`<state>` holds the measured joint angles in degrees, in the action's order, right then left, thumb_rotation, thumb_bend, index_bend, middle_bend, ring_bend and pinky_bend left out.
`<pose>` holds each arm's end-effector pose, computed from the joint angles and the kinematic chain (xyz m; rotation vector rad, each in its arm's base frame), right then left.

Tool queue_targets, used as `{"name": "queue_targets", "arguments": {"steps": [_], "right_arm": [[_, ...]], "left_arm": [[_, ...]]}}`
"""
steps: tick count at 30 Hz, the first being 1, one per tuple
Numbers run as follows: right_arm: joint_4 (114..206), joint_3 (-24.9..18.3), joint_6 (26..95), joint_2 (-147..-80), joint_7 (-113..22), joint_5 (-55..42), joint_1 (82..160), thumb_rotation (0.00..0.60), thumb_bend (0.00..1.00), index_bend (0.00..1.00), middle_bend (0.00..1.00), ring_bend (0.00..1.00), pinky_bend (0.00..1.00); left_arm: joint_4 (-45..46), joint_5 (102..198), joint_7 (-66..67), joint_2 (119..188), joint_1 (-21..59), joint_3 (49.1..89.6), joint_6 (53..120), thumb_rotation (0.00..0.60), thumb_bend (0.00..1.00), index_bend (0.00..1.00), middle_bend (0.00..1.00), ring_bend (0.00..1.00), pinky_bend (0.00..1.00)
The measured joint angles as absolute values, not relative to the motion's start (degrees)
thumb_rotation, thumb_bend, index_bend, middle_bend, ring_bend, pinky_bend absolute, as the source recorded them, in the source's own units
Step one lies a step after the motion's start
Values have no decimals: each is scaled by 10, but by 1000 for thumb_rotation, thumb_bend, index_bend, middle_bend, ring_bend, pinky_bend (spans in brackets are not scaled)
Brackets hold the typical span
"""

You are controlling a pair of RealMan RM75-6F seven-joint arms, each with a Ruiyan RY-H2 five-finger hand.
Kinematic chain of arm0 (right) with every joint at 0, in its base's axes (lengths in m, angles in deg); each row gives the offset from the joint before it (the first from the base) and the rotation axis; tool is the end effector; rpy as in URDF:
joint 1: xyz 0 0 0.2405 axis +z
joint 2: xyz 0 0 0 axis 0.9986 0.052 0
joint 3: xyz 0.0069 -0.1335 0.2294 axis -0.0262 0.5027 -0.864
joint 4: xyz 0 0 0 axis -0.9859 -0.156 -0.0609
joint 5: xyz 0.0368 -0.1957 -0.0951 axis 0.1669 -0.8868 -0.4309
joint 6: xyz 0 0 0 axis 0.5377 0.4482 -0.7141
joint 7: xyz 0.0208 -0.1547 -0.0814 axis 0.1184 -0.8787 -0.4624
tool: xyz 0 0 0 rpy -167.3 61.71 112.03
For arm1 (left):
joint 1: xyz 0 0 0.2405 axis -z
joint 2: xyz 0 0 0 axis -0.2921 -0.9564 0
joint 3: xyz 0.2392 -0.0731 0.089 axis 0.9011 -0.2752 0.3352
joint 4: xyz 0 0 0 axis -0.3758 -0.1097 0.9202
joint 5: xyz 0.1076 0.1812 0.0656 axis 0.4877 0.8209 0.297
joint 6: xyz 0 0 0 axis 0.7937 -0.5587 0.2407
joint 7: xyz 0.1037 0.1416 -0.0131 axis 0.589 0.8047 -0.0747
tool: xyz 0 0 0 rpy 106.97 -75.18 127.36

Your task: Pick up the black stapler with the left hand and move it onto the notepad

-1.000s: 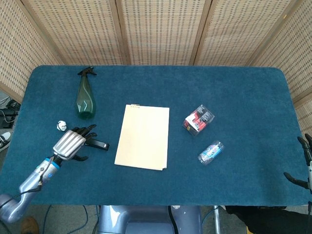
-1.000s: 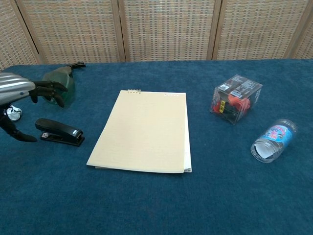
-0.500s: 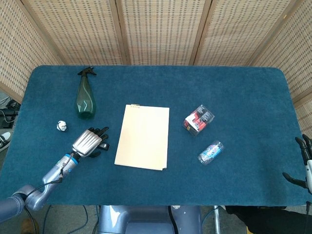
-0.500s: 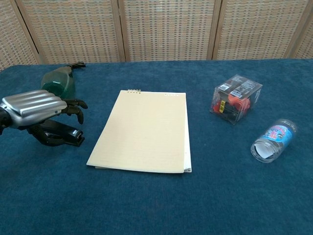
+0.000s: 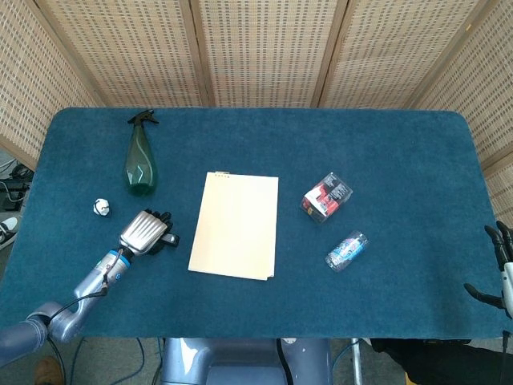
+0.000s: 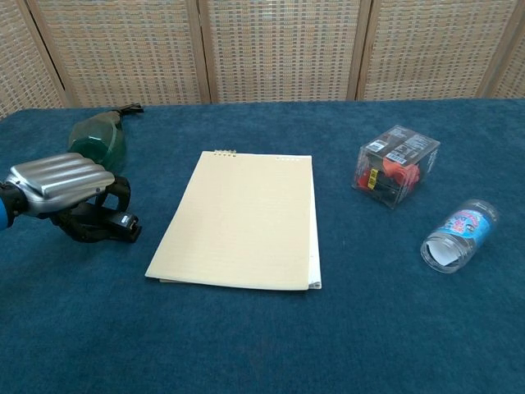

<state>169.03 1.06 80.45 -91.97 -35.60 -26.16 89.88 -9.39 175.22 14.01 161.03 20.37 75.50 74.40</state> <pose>-0.3703 -0.2155 0.1994 1.2636 -0.9154 0.8857 -0.2459 0.3752 -0.0456 -2.0782 -0.5520 -0.6301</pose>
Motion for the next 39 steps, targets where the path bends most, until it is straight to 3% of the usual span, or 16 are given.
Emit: {"name": "queue_targets", "arguments": {"steps": [2, 14, 23, 31, 39], "right_arm": [[1690, 11, 804, -920, -357, -262, 899, 600, 0, 0, 0, 0, 0], [1691, 8, 795, -920, -355, -250, 901, 600, 0, 0, 0, 0, 0], [1691, -1, 781, -919, -359, -231, 908, 600, 0, 0, 0, 0, 0], [1679, -5, 762, -922, -362, -208, 911, 600, 0, 0, 0, 0, 0], [1665, -9, 747, -924, -358, -190, 912, 600, 0, 0, 0, 0, 0]], "left_arm": [[-97, 1755, 137, 1611, 204, 756, 749, 600, 440, 738, 496, 582, 556], [-35, 1777, 147, 1552, 229, 748, 768, 600, 448, 744, 497, 581, 556], [30, 1768, 239, 1519, 301, 709, 716, 600, 446, 745, 497, 581, 556], [7, 1762, 265, 1572, 353, 697, 671, 600, 447, 760, 501, 585, 556], [-66, 1775, 266, 1649, 396, 709, 638, 600, 440, 741, 495, 585, 546]]}}
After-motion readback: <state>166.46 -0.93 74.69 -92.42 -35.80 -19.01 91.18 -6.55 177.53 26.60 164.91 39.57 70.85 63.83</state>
